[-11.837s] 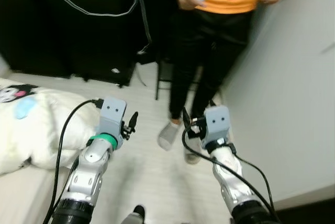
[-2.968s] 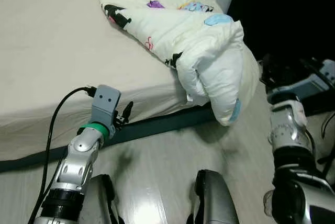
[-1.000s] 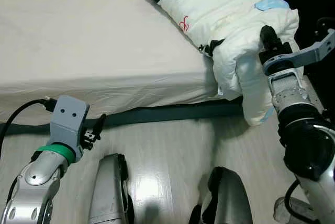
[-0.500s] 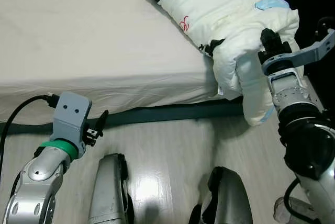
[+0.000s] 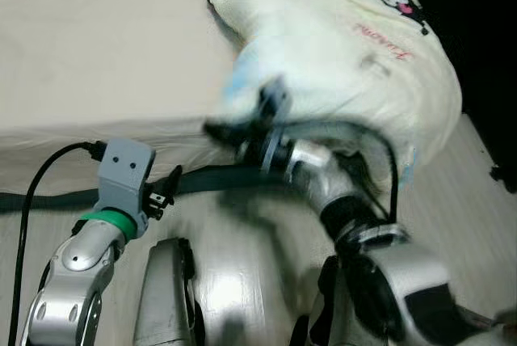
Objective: Clean up the room
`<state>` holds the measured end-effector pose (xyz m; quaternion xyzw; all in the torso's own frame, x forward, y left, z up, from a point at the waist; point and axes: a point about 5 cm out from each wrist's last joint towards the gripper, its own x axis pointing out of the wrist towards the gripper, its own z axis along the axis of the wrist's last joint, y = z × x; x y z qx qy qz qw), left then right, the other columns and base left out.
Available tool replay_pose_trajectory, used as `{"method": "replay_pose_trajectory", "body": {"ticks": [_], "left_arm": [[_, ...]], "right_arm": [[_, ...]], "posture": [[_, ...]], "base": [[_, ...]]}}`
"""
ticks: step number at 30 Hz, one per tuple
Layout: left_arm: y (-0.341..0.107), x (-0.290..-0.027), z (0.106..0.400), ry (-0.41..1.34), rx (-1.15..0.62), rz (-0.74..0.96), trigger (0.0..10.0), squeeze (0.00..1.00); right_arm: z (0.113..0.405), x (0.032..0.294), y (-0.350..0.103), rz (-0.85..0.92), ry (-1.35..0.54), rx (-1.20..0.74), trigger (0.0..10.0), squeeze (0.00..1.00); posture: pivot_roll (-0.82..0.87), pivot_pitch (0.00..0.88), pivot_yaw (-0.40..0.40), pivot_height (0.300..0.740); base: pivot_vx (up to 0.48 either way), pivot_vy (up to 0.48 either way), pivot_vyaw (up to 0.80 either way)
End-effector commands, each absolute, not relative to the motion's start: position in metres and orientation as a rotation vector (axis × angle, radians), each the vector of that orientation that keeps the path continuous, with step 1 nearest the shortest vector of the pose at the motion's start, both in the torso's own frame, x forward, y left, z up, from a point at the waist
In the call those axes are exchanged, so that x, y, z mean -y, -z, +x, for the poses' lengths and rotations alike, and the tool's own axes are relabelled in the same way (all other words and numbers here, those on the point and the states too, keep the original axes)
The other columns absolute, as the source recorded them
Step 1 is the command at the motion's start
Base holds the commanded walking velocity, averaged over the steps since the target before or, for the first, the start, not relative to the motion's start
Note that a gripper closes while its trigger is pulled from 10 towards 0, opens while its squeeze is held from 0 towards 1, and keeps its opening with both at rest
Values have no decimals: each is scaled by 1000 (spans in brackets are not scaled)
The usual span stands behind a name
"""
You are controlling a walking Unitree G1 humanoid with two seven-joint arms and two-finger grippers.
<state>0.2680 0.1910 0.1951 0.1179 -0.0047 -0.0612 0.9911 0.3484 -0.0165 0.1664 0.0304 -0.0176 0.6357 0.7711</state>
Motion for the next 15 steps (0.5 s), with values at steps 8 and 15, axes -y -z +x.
{"method": "replay_pose_trajectory", "body": {"ticks": [8,15], "left_arm": [[-212,-190,288,175,62,217,10000,0],[-206,-175,288,204,59,182,10000,0]], "right_arm": [[268,64,-65,-92,-1537,-322,10000,0],[292,80,-68,-30,-1256,-229,10000,1000]], "posture": [[226,275,-37,456],[189,276,-42,456]], "base": [[0,0,0],[0,0,0]]}}
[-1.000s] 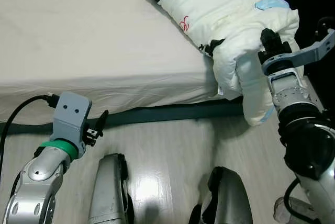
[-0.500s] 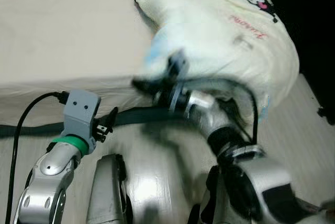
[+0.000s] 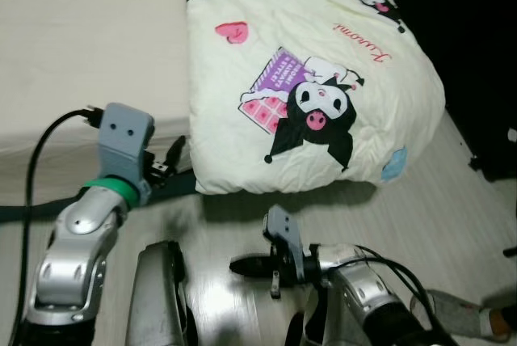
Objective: Clean up the room
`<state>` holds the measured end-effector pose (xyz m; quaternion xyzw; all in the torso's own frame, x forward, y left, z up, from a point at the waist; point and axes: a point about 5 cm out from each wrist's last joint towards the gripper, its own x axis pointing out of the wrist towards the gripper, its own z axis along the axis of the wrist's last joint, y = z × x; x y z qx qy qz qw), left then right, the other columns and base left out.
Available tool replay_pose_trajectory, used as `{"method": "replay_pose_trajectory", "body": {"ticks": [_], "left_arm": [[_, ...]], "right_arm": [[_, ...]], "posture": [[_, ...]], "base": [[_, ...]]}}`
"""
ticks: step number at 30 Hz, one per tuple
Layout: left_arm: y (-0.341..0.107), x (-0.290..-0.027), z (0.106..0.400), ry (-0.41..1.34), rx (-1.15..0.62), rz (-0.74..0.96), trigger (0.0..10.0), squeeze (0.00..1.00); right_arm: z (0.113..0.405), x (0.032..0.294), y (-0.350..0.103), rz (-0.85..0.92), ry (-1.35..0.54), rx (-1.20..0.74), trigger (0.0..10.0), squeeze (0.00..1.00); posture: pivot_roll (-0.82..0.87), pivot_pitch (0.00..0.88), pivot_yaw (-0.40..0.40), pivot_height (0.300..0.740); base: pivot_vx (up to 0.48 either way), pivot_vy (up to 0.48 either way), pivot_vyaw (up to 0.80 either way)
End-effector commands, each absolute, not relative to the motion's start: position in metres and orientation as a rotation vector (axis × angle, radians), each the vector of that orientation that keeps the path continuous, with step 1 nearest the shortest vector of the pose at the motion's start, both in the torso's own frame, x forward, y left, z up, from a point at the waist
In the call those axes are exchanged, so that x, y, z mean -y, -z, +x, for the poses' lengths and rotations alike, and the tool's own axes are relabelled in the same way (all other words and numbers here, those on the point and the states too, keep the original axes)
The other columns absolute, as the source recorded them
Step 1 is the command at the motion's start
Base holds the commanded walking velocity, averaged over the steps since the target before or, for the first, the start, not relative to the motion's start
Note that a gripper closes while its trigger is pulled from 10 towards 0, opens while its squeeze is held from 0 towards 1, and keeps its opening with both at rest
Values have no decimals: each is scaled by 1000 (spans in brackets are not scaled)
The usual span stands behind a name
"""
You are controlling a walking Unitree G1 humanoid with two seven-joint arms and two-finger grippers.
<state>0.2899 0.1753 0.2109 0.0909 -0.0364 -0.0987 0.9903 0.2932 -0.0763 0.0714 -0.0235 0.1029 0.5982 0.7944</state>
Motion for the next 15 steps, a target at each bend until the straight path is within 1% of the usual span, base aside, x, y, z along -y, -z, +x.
{"method": "replay_pose_trajectory", "body": {"ticks": [1,2,3,4,5,6,7,8,10,11,12,13,14,15], "left_arm": [[-206,-175,288,204,59,182,10000,0],[-203,-172,288,209,54,176,10000,0],[-200,-170,287,212,48,173,10000,0],[-196,-166,286,221,42,170,10000,0],[-196,-166,286,221,42,170,10000,0],[-194,-163,285,229,41,167,10000,0],[-193,-160,284,234,43,163,10000,0],[-193,-160,284,234,43,163,10000,0],[-193,-156,286,232,56,149,10000,0],[-193,-156,286,232,56,149,10000,0],[-195,-154,289,221,75,134,10000,0],[-195,-154,289,221,75,134,10000,0],[-195,-154,289,217,80,130,10000,0],[-195,-153,291,207,87,126,10000,0]], "right_arm": [[292,80,-68,-30,-1256,-229,10000,1000],[298,77,-92,11,-1210,-103,10000,1000],[304,76,-122,17,-1112,44,10000,1000],[312,81,-154,-25,-944,194,10000,514],[312,81,-154,-25,-944,194,10000,514],[316,89,-180,-82,-765,319,10000,0],[317,96,-196,-116,-623,388,10000,0],[317,96,-196,-116,-623,388,10000,0],[313,115,-214,-153,-420,501,10000,0],[313,115,-214,-153,-420,501,10000,0],[309,135,-219,-245,-231,534,10000,0],[309,135,-219,-245,-231,534,10000,0],[308,141,-219,-277,-184,545,10000,0],[304,146,-217,-280,-166,574,10000,0]], "posture": [[189,276,-42,456],[184,272,-39,456],[181,267,-41,456],[172,255,-43,456],[172,255,-43,456],[166,248,-45,456],[160,241,-47,456],[160,241,-47,456],[142,219,-65,456],[142,219,-65,456],[123,207,-76,456],[123,207,-76,456],[123,207,-76,456],[107,188,-90,461]], "base": [[0,0,0],[0,0,0],[0,0,0],[0,0,0],[0,0,0],[0,0,0],[0,0,0],[0,0,0],[0,0,0],[0,0,0],[0,0,0],[0,0,0],[0,0,0],[0,0,0]]}}
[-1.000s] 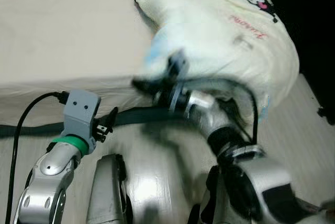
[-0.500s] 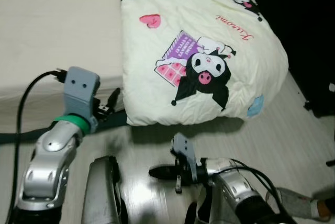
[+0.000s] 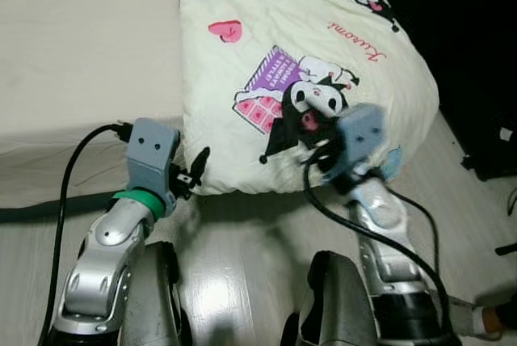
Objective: Clean up the room
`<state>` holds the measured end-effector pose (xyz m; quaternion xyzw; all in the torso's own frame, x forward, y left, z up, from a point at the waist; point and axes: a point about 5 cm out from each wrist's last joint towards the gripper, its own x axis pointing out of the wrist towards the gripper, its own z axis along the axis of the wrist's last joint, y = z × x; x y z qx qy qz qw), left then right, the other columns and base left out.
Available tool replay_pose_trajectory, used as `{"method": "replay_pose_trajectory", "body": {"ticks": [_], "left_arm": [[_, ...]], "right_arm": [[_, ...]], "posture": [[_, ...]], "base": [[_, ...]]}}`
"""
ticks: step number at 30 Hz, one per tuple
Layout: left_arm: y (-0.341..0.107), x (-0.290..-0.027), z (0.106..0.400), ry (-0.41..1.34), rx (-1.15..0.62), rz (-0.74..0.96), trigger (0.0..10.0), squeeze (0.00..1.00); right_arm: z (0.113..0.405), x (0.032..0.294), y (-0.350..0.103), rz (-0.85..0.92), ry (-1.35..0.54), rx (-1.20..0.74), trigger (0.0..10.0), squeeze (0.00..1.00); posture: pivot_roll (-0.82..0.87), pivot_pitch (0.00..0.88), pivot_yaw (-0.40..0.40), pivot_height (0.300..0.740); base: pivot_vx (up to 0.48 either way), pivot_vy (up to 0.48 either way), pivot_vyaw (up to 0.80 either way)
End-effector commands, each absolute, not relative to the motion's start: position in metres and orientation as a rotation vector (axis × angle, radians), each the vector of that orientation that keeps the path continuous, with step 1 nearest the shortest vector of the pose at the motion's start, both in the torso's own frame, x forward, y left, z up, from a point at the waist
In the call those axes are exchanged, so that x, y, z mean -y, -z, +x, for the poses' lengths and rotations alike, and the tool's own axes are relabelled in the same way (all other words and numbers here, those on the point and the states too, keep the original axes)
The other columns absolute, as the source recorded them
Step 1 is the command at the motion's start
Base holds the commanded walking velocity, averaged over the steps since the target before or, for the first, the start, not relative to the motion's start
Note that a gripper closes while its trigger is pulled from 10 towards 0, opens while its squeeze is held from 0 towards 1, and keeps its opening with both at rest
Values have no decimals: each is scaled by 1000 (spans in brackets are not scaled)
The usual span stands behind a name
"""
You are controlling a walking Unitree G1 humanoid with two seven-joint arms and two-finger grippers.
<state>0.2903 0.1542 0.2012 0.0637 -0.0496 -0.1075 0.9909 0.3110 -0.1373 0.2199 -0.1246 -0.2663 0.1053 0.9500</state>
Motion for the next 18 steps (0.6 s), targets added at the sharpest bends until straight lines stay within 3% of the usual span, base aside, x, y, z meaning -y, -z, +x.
{"method": "replay_pose_trajectory", "body": {"ticks": [1,8,18], "left_arm": [[-195,-153,291,207,87,126,10000,0],[-197,-144,301,174,131,99,10000,0],[-188,-144,299,184,123,100,10000,0]], "right_arm": [[304,146,-217,-280,-166,574,10000,0],[298,168,-189,-307,-84,485,10000,0],[299,159,-161,-296,-87,405,10000,0]], "posture": [[107,188,-90,461],[81,144,-121,486],[83,128,-122,521]], "base": [[0,0,0],[0,0,0],[0,0,0]]}}
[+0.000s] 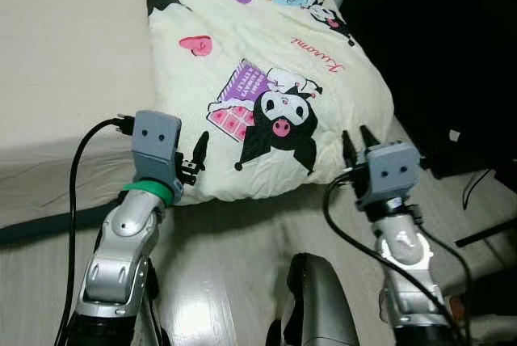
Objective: Clean up the room
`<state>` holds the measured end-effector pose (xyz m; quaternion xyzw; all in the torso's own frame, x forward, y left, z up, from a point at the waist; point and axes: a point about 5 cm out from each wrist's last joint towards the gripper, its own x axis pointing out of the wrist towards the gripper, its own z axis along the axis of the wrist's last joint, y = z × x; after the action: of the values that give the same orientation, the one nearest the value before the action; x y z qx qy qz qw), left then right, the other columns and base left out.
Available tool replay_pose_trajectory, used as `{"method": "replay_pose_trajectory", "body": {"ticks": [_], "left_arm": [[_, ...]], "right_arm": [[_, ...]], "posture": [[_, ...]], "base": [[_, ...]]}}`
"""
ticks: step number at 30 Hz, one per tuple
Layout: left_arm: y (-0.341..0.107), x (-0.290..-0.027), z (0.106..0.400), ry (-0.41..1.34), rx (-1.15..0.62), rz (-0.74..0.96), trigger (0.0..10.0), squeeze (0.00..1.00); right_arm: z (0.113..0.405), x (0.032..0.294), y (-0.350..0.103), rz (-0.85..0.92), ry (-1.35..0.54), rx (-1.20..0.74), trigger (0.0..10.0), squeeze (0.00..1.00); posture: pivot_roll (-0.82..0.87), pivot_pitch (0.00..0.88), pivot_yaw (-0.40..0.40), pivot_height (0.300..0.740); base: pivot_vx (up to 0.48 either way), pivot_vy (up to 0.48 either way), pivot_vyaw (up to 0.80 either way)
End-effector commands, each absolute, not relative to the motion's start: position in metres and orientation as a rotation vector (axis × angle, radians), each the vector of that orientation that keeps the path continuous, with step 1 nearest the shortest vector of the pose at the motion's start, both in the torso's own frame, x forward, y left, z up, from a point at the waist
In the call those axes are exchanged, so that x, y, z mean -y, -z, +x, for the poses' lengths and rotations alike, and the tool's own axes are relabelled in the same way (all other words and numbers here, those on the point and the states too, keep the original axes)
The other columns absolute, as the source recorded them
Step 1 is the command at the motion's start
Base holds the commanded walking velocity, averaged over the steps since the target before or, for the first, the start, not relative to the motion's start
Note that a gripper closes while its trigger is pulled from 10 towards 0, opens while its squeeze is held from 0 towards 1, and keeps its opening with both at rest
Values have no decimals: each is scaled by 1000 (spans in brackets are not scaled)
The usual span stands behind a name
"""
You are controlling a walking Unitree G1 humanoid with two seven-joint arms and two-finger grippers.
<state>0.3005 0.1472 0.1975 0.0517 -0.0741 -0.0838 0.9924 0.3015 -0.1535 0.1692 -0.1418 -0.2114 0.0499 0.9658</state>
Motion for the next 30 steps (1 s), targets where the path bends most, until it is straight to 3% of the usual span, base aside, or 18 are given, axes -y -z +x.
{"method": "replay_pose_trajectory", "body": {"ticks": [1,30], "left_arm": [[-188,-144,299,184,123,100,10000,0],[-184,-137,309,213,136,103,10000,0]], "right_arm": [[299,159,-161,-296,-87,405,10000,0],[307,158,-161,-306,-80,439,10000,0]], "posture": [[83,128,-122,521],[84,111,-102,646]], "base": [[0,0,0],[0,0,0]]}}
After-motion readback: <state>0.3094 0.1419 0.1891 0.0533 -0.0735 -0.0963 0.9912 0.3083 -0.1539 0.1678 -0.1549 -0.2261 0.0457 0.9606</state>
